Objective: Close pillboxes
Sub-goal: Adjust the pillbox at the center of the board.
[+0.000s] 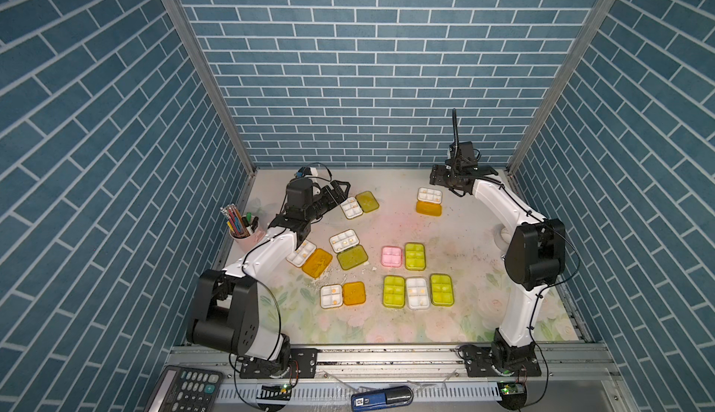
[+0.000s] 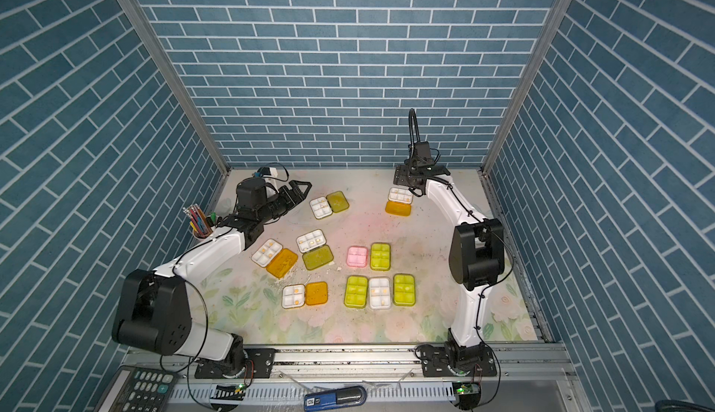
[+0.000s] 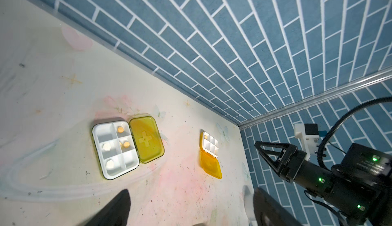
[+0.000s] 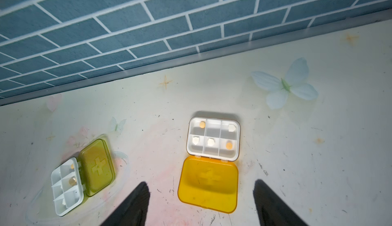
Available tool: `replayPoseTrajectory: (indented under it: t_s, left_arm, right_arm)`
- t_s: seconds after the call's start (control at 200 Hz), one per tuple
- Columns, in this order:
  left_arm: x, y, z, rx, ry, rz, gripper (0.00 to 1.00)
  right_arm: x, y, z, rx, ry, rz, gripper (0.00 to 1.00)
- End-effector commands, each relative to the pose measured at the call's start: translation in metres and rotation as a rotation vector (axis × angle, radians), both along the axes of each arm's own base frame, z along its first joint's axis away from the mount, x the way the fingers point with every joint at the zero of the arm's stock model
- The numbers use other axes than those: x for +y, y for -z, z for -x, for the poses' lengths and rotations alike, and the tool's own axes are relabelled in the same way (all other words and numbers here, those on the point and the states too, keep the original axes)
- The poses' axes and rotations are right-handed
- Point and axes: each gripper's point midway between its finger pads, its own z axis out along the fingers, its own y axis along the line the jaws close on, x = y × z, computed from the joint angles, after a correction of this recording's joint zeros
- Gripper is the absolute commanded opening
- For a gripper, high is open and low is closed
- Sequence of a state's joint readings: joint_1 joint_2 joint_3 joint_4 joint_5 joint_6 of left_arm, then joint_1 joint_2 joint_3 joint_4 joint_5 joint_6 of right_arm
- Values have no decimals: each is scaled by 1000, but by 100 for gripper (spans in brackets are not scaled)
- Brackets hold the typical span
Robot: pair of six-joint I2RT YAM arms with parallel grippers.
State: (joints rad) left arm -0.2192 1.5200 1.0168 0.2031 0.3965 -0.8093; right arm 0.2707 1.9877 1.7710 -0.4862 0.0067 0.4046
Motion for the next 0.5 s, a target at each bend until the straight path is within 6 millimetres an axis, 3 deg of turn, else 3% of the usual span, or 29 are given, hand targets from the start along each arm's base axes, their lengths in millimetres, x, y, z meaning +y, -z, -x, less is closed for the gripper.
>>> replayPoseTrajectory:
  t_s: [0.0, 0.11, 0.365, 0.405, 0.425, 0.495]
  left_arm:
    - [-9, 8, -1, 52, 77, 31, 94]
    - [-12, 21, -3, 83, 76, 59, 99]
    - [-29, 22, -4, 105, 149, 125, 100]
    - [-32, 23, -3, 110, 161, 129, 100]
    - [-34, 23, -3, 109, 167, 130, 99]
    - [-38, 25, -2, 115, 180, 134, 100]
  right_arm:
    - [-9, 17, -5, 76, 16, -77, 80]
    - [-16, 31, -12, 113, 34, -120, 82]
    - [-29, 63, -30, 161, 71, -181, 83]
    - [-30, 60, -33, 154, 71, -197, 83]
    - [-30, 75, -35, 180, 71, -203, 83]
    - [-29, 84, -40, 196, 68, -220, 83]
